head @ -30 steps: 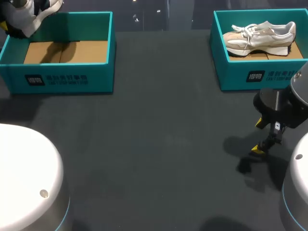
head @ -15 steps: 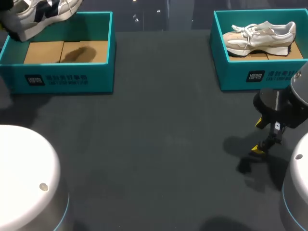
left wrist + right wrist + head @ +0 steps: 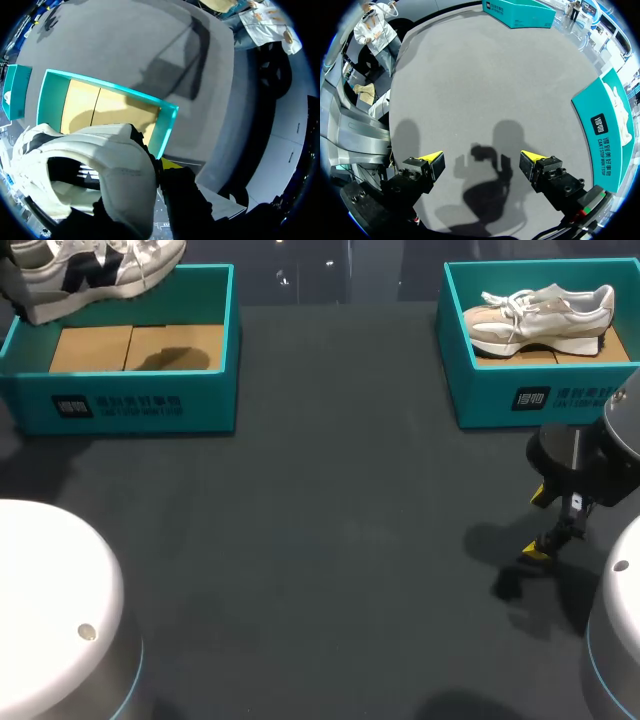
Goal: Take the shoe out of the shoebox, open the shoe tongue, remove and reinsert the insole, then place the shoe into the shoebox
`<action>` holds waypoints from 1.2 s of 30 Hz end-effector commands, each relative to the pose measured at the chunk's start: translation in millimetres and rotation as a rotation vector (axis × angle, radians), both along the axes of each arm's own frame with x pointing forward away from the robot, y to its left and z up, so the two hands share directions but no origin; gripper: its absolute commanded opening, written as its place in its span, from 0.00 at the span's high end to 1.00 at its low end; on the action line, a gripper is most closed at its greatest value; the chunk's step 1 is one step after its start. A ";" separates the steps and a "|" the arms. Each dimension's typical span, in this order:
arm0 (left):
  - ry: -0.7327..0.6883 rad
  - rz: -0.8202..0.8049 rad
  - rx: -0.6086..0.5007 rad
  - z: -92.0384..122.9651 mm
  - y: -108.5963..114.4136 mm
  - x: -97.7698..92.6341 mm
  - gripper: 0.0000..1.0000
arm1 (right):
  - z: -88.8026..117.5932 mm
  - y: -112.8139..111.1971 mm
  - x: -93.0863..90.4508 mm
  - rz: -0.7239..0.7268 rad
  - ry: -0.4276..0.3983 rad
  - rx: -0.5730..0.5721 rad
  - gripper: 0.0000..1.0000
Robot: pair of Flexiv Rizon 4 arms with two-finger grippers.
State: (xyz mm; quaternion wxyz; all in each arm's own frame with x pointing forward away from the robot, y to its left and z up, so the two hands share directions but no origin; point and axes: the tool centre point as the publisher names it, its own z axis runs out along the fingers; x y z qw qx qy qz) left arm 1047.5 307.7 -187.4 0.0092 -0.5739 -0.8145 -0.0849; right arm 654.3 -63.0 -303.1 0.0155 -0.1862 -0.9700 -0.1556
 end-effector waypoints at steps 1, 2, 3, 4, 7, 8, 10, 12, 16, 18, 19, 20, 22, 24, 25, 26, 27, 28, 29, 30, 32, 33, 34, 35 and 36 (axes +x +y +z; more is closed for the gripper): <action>0.011 -0.042 0.001 1.1 -0.5 4.5 1.00 | -0.1 -0.1 -1.7 -0.001 -0.003 -0.002 0.00; 0.016 -0.049 0.000 -0.7 -0.8 7.1 1.00 | -0.1 -0.1 -1.7 -0.001 -0.003 -0.002 0.00; 0.000 -0.088 0.018 -3.6 -0.7 9.4 1.00 | -0.1 -0.1 -1.7 -0.001 -0.003 -0.002 0.00; -0.020 -0.135 0.030 -6.9 0.5 9.6 1.00 | -0.1 -0.1 -1.7 -0.001 -0.003 -0.002 0.00; -0.029 -0.201 0.038 -14.8 5.7 16.7 1.00 | -0.1 -0.1 -1.7 -0.001 -0.003 -0.002 0.00; -0.031 -0.217 0.049 -17.6 7.1 19.8 1.00 | -0.1 -0.1 -1.7 -0.001 -0.003 -0.002 0.00; -0.042 -0.279 0.049 -21.4 10.7 23.5 1.00 | -0.1 -0.1 -1.7 -0.001 -0.003 -0.002 0.00; -0.057 -0.296 0.054 -21.9 11.7 25.7 1.00 | -0.1 -0.1 -1.7 -0.001 -0.003 -0.002 0.00; -0.057 -0.296 0.054 -21.9 11.7 25.7 1.00 | -0.1 -0.1 -1.7 -0.001 -0.003 -0.002 0.00; -0.057 -0.296 0.054 -21.9 11.7 25.7 1.00 | -0.1 -0.1 -1.7 -0.001 -0.003 -0.002 0.00; -0.057 -0.296 0.054 -21.9 11.7 25.7 1.00 | -0.1 -0.1 -1.7 -0.001 -0.003 -0.002 0.00; -0.057 -0.296 0.054 -21.9 11.7 25.7 1.00 | -0.1 -0.1 -1.7 -0.001 -0.003 -0.002 0.00; -0.057 -0.296 0.054 -21.9 11.7 25.7 1.00 | -0.1 -0.1 -1.7 -0.001 -0.003 -0.002 0.00; -0.060 -0.330 0.064 -26.9 9.6 26.2 1.00 | -0.1 -0.1 -1.7 -0.001 -0.003 -0.002 0.00; -0.046 -0.345 0.061 -30.4 8.3 26.7 1.00 | -0.1 -0.1 -1.7 -0.001 -0.003 -0.002 0.00; -0.030 -0.353 0.063 -34.1 7.3 27.7 1.00 | -0.1 -0.1 -1.7 -0.001 -0.003 -0.002 0.00; -0.038 -0.378 0.075 -38.2 6.7 27.2 1.00 | -0.1 -0.1 -1.7 -0.001 -0.003 -0.002 0.00; -0.030 -0.382 0.082 -41.7 6.3 27.1 1.00 | -0.1 -0.1 -1.7 -0.001 -0.003 -0.002 0.00; -0.021 -0.403 0.084 -45.0 5.8 27.0 1.00 | -0.1 -0.1 -1.7 -0.001 -0.003 -0.002 0.00; -0.019 -0.416 0.086 -48.7 5.4 26.4 1.00 | -0.1 -0.1 -1.7 -0.001 -0.003 -0.002 0.00; -0.014 -0.419 0.102 -56.7 3.8 27.2 1.00 | -0.1 -0.1 -1.7 -0.001 -0.003 -0.002 0.00; -0.012 -0.420 0.104 -60.1 3.2 27.7 1.00 | -0.1 -0.1 -1.7 -0.001 -0.003 -0.002 0.00; -0.006 -0.411 0.115 -62.7 2.5 28.8 1.00 | -0.1 -0.1 -1.7 -0.001 -0.003 -0.002 0.00; -0.005 -0.410 0.120 -65.4 1.9 30.0 1.00 | -0.1 -0.1 -1.7 -0.001 -0.003 -0.002 0.00; 0.008 -0.413 0.121 -69.1 1.7 31.2 1.00 | -0.1 -0.1 -1.7 -0.001 -0.003 -0.002 0.00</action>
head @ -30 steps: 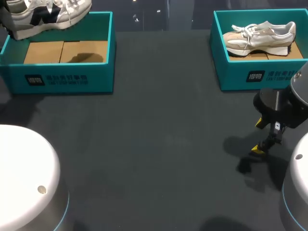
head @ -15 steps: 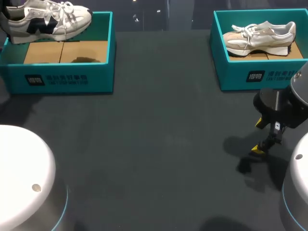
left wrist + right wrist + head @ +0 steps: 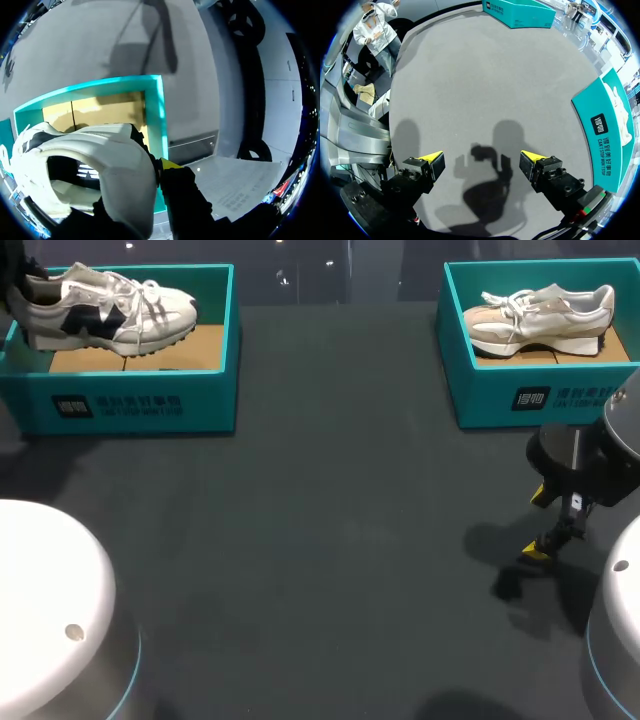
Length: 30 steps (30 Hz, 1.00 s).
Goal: Take the shoe out of the shoebox, open the shoe tongue, remove and reinsert the insole, then place the shoe into the shoebox
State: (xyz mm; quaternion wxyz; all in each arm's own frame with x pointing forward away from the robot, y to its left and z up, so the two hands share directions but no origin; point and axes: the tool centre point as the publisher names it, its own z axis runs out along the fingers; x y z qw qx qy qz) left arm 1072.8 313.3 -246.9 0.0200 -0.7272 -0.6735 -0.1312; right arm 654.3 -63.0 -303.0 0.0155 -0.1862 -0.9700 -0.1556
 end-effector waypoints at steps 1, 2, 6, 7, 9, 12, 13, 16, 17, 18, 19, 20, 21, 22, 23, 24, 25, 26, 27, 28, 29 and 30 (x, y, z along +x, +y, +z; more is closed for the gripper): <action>0.020 0.004 0.019 -13.6 -4.0 7.4 1.00 | -0.1 -0.1 -1.7 -0.001 -0.003 -0.002 0.00; 0.028 0.004 0.028 -17.1 -4.1 8.5 1.00 | -0.1 -0.1 -1.7 -0.001 -0.003 -0.002 0.00; 0.050 -0.010 0.050 -29.8 -6.8 8.8 1.00 | -0.1 -0.1 -1.7 -0.001 -0.003 -0.002 0.00; 0.051 -0.013 0.057 -32.8 -7.8 8.7 1.00 | -0.1 -0.1 -1.7 -0.001 -0.003 -0.002 0.00; 0.057 -0.013 0.063 -36.7 -9.6 9.8 1.00 | -0.1 -0.1 -1.7 -0.001 -0.003 -0.002 0.00; 0.077 -0.019 0.063 -40.7 -11.1 9.7 1.00 | -0.1 -0.1 -1.7 -0.001 -0.003 -0.002 0.00; 0.077 -0.024 0.066 -42.2 -11.8 7.8 1.00 | -0.1 -0.1 -1.7 -0.001 -0.003 -0.002 0.00; 0.083 -0.048 0.076 -47.1 -14.5 0.9 1.00 | -0.1 -0.1 -1.7 -0.001 -0.003 -0.002 0.00; 0.083 -0.051 0.078 -48.7 -15.4 -1.0 1.00 | -0.1 -0.1 -1.7 -0.001 -0.003 -0.002 0.00; 0.090 -0.055 0.078 -50.3 -16.5 -2.6 1.00 | -0.1 -0.1 -1.7 -0.001 -0.003 -0.002 0.00; 0.092 -0.057 0.079 -52.0 -17.3 -4.1 1.00 | -0.1 -0.1 -1.7 -0.001 -0.003 -0.002 0.00; 0.093 -0.058 0.081 -53.5 -18.1 -6.1 1.00 | -0.1 -0.1 -1.7 -0.001 -0.003 -0.002 0.00; 0.100 -0.059 0.081 -54.0 -18.2 -6.8 1.00 | -0.1 -0.1 -1.7 -0.001 -0.003 -0.002 0.00; 0.103 -0.059 0.081 -55.0 -18.3 -7.4 1.00 | -0.1 -0.1 -1.7 -0.001 -0.003 -0.002 0.00; 0.112 -0.060 0.082 -57.1 -18.4 -8.2 1.00 | -0.1 -0.1 -1.7 -0.001 -0.003 -0.002 0.00; 0.115 -0.063 0.083 -58.8 -18.3 -10.4 1.00 | -0.1 -0.1 -1.7 -0.001 -0.003 -0.002 0.00; 0.117 -0.066 0.085 -59.9 -18.2 -11.8 1.00 | -0.1 -0.1 -1.7 -0.001 -0.003 -0.002 0.00; 0.119 -0.076 0.089 -62.4 -18.0 -14.7 1.00 | -0.1 -0.1 -1.7 -0.001 -0.003 -0.002 0.00; 0.118 -0.079 0.092 -63.8 -18.2 -15.9 1.00 | -0.1 -0.1 -1.7 -0.001 -0.003 -0.002 0.00; 0.115 -0.082 0.097 -66.5 -18.6 -17.0 1.00 | -0.1 -0.1 -1.7 -0.001 -0.003 -0.002 0.00; 0.115 -0.082 0.099 -69.2 -19.3 -18.0 1.00 | -0.1 -0.1 -1.7 -0.001 -0.003 -0.002 0.00; 0.115 -0.083 0.099 -70.3 -19.6 -18.4 1.00 | -0.1 -0.1 -1.7 -0.001 -0.003 -0.002 0.00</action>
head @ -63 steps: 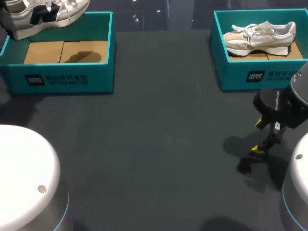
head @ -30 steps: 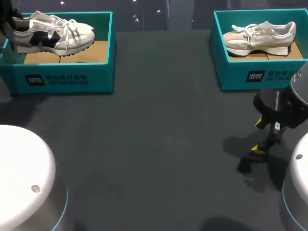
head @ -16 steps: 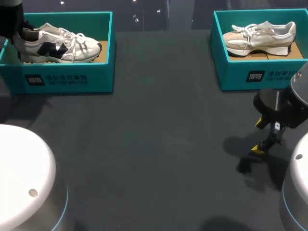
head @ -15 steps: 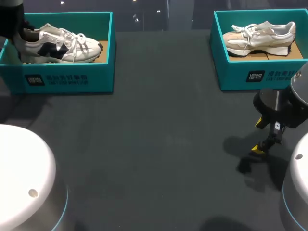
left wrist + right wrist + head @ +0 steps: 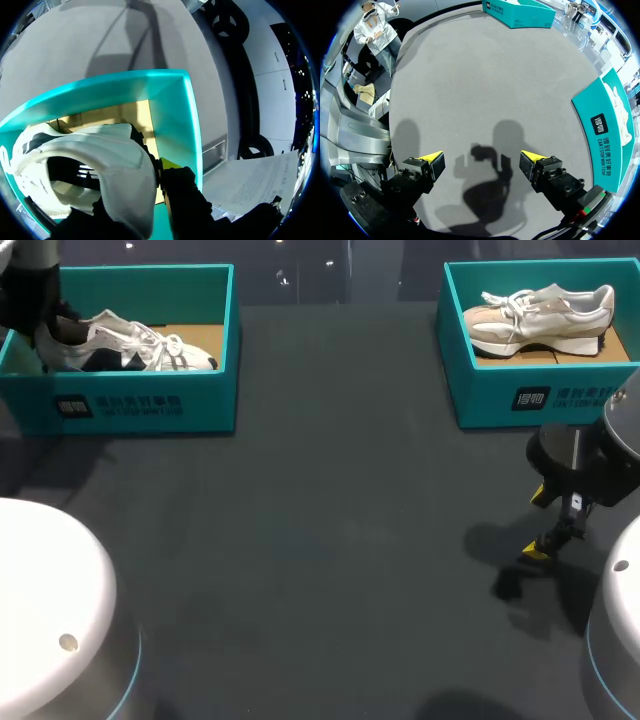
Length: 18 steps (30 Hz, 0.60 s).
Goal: Take the shoe out of the shoebox, open the shoe tongue, remove and reinsert the insole, then place the shoe into the shoebox
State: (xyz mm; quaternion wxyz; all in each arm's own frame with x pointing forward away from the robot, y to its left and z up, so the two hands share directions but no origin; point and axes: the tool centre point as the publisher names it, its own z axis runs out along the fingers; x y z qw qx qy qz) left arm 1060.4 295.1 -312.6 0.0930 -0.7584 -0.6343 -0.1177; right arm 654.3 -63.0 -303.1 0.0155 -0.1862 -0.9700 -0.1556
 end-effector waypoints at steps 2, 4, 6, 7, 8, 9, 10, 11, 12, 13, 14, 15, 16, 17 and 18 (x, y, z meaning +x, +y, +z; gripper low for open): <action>-0.011 -0.004 0.003 -8.5 -2.7 -6.9 1.00 | -0.1 -0.1 -1.7 -0.001 -0.003 -0.002 0.00; -0.003 0.007 0.000 -11.4 -3.6 -7.0 1.00 | -0.1 -0.1 -1.7 -0.001 -0.003 -0.002 0.00; -0.002 0.010 0.000 -14.8 -4.3 -7.0 1.00 | -0.1 -0.1 -1.7 -0.001 -0.003 -0.002 0.00; 0.001 0.012 0.000 -16.3 -4.7 -7.1 1.00 | -0.1 -0.1 -1.7 -0.001 -0.003 -0.002 0.00; 0.002 0.012 -0.001 -17.5 -4.9 -7.3 1.00 | -0.1 -0.1 -1.7 -0.001 -0.003 -0.002 0.00; 0.005 0.015 -0.006 -18.7 -5.2 -7.6 1.00 | -0.1 -0.1 -1.7 -0.001 -0.003 -0.002 0.00; 0.009 0.018 -0.008 -19.8 -5.4 -7.8 1.00 | -0.1 -0.1 -1.7 -0.001 -0.003 -0.002 0.00; 0.011 0.019 -0.010 -20.9 -5.7 -8.0 1.00 | -0.1 -0.1 -1.7 -0.001 -0.003 -0.002 0.00; 0.013 0.022 -0.012 -22.5 -6.2 -7.8 1.00 | -0.1 -0.1 -1.7 -0.001 -0.003 -0.002 0.00; 0.015 0.024 -0.015 -23.7 -6.5 -7.6 1.00 | -0.1 -0.1 -1.7 -0.001 -0.003 -0.002 0.00; 0.018 0.026 -0.020 -24.4 -6.6 -7.6 1.00 | -0.1 -0.1 -1.7 -0.001 -0.003 -0.002 0.00; 0.020 0.028 -0.022 -25.9 -7.1 -7.7 1.00 | -0.1 -0.1 -1.7 -0.001 -0.003 -0.002 0.00; 0.021 0.031 -0.025 -27.4 -7.7 -7.6 1.00 | -0.1 -0.1 -1.7 -0.001 -0.003 -0.002 0.00; 0.022 0.034 -0.028 -28.6 -8.1 -7.5 1.00 | -0.1 -0.1 -1.7 -0.001 -0.003 -0.002 0.00; 0.024 0.036 -0.029 -29.9 -8.6 -7.4 1.00 | -0.1 -0.1 -1.7 -0.001 -0.003 -0.002 0.00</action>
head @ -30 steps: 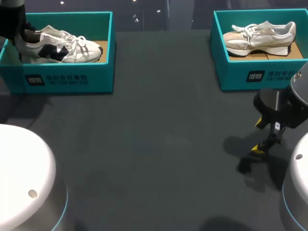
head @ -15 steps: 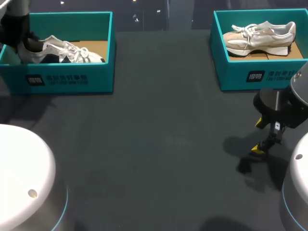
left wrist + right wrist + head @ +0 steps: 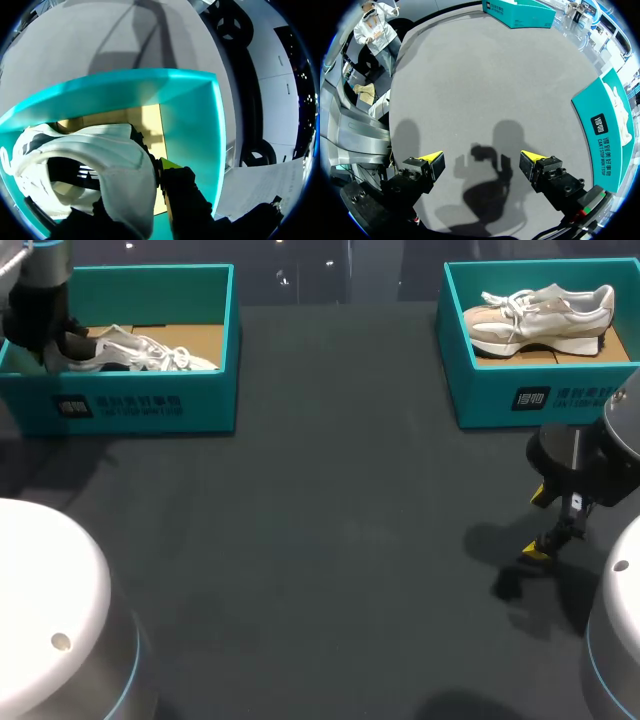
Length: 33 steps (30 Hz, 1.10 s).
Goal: Take the shoe out of the shoebox, open the shoe tongue, remove and reinsert the insole, then place the shoe into the shoebox
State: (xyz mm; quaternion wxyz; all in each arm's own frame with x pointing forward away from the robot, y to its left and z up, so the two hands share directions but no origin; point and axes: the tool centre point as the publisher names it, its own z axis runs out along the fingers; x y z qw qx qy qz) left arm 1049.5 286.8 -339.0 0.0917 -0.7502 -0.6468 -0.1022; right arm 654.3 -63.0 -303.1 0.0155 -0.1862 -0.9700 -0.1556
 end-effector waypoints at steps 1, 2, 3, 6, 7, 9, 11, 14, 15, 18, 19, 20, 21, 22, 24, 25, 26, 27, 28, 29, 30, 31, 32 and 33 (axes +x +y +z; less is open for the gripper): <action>0.007 0.005 -0.007 -4.8 -0.8 3.5 1.00 | -0.1 -0.1 -1.8 -0.001 -0.003 -0.002 0.00; 0.008 0.006 -0.008 -6.1 -1.2 3.2 1.00 | -0.1 -0.1 -1.8 -0.001 -0.003 -0.002 0.00; 0.008 0.008 -0.010 -7.5 -1.7 3.0 1.00 | -0.1 -0.1 -1.8 -0.001 -0.003 -0.002 0.00; 0.004 0.018 -0.012 -13.3 -3.1 3.2 1.00 | -0.1 -0.1 -1.8 -0.001 -0.003 -0.002 0.00; 0.005 0.021 -0.013 -15.1 -3.3 3.4 1.00 | -0.1 -0.1 -1.8 -0.001 -0.003 -0.002 0.00; 0.009 0.030 -0.015 -19.0 -3.5 3.9 1.00 | -0.1 -0.1 -1.8 -0.001 -0.003 -0.002 0.00; 0.014 0.038 -0.014 -22.6 -3.5 3.7 1.00 | -0.1 -0.1 -1.8 -0.001 -0.003 -0.002 0.00; 0.021 0.050 -0.012 -28.3 -3.2 3.7 1.00 | -0.1 -0.1 -1.8 -0.001 -0.003 -0.002 0.00; 0.026 0.056 -0.014 -29.5 -3.0 3.9 1.00 | -0.1 -0.1 -1.8 -0.001 -0.003 -0.002 0.00; 0.029 0.066 -0.021 -32.9 -2.3 5.3 1.00 | -0.1 -0.1 -1.8 -0.001 -0.003 -0.002 0.00; 0.028 0.068 -0.022 -34.9 -1.9 5.8 0.98 | -0.1 -0.1 -1.8 -0.001 -0.003 -0.002 0.00; 0.029 0.070 -0.028 -36.0 -1.7 5.9 0.98 | -0.1 -0.1 -1.8 -0.001 -0.003 -0.002 0.00; 0.028 0.072 -0.031 -36.9 -1.4 6.1 0.96 | -0.1 -0.1 -1.8 -0.001 -0.003 -0.002 0.00; 0.023 0.078 -0.036 -37.8 -1.0 6.3 0.93 | -0.1 -0.1 -1.8 -0.001 -0.003 -0.002 0.00; 0.026 0.084 -0.049 -38.5 -0.3 6.9 0.91 | -0.1 -0.1 -1.8 -0.001 -0.003 -0.002 0.00; 0.024 0.088 -0.054 -38.6 0.1 7.2 0.91 | -0.1 -0.1 -1.8 -0.001 -0.003 -0.002 0.00; 0.026 0.088 -0.060 -38.5 0.7 7.4 0.89 | -0.1 -0.1 -1.8 -0.001 -0.003 -0.002 0.00; 0.026 0.088 -0.064 -37.7 1.3 7.4 0.87 | -0.1 -0.1 -1.8 -0.001 -0.003 -0.002 0.00; 0.026 0.086 -0.069 -36.9 1.8 7.2 0.80 | -0.1 -0.1 -1.8 -0.001 -0.003 -0.002 0.00; 0.025 0.086 -0.072 -35.9 2.2 6.9 0.75 | -0.1 -0.1 -1.8 -0.001 -0.003 -0.002 0.00; 0.022 0.085 -0.077 -34.6 2.5 6.6 0.71 | -0.1 -0.1 -1.8 -0.001 -0.003 -0.002 0.00; 0.022 0.086 -0.083 -33.4 2.6 6.3 0.67 | -0.1 -0.1 -1.8 -0.001 -0.003 -0.002 0.00; 0.022 0.087 -0.087 -32.3 2.7 6.1 0.64 | -0.1 -0.1 -1.8 -0.001 -0.003 -0.002 0.00; 0.019 0.089 -0.090 -31.6 2.6 6.0 0.62 | -0.1 -0.1 -1.8 -0.001 -0.003 -0.002 0.00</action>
